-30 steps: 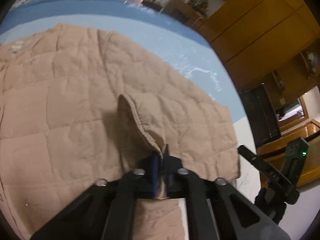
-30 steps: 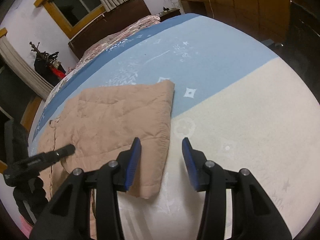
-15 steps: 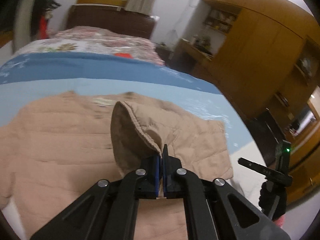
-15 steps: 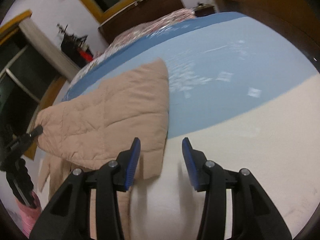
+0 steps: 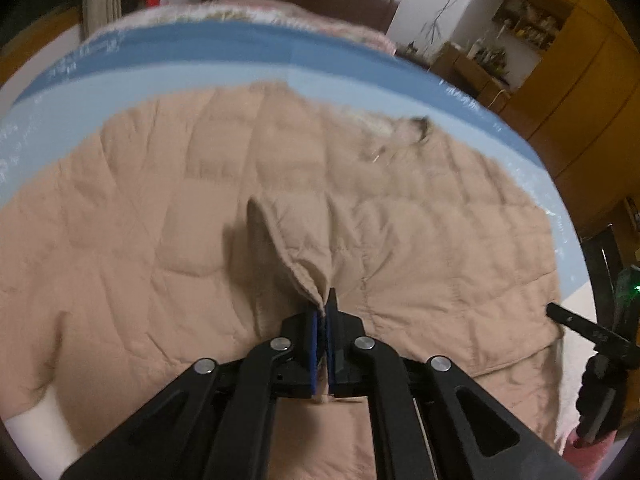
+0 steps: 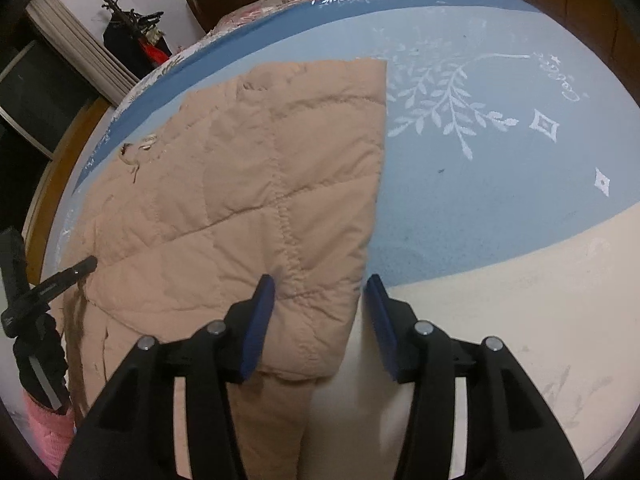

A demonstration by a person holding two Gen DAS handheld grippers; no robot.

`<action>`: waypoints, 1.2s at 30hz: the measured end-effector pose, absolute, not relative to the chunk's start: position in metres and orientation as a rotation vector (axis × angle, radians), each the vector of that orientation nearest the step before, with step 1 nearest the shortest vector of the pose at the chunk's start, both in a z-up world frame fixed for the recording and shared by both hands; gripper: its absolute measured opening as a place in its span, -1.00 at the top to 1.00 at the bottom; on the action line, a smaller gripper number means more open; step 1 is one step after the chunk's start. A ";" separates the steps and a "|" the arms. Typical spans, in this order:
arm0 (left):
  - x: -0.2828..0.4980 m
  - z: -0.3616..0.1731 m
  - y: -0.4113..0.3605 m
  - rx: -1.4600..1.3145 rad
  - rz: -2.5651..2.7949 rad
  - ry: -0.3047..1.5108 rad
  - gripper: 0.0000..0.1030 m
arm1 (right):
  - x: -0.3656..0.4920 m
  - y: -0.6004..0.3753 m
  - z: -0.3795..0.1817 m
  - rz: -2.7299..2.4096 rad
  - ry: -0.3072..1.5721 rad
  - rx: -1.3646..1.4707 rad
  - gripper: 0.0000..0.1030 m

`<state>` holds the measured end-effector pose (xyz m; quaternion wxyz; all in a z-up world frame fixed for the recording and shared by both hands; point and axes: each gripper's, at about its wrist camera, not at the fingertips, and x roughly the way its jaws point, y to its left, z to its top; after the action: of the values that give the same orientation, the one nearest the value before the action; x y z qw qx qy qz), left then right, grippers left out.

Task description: Fold large clothes

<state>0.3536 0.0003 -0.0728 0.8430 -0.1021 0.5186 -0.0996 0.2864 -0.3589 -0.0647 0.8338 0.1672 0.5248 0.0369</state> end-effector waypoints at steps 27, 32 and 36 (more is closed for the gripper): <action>0.399 -0.082 -0.025 -0.245 -0.179 1.092 0.70 | 0.387 -0.293 -0.059 0.007 1.165 0.223 0.15; 0.382 -0.061 -0.025 -0.207 -0.156 1.061 0.70 | 0.360 -0.289 -0.032 0.093 1.124 0.268 0.10; 0.347 -0.041 -0.035 -0.161 -0.214 1.005 0.63 | 0.329 -0.272 -0.019 0.167 1.109 0.224 0.10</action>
<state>0.3468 -0.0352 -0.0408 0.8678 -0.0770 0.4802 -0.1021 0.3287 -0.2718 -0.0191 0.8409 0.1061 0.5248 0.0792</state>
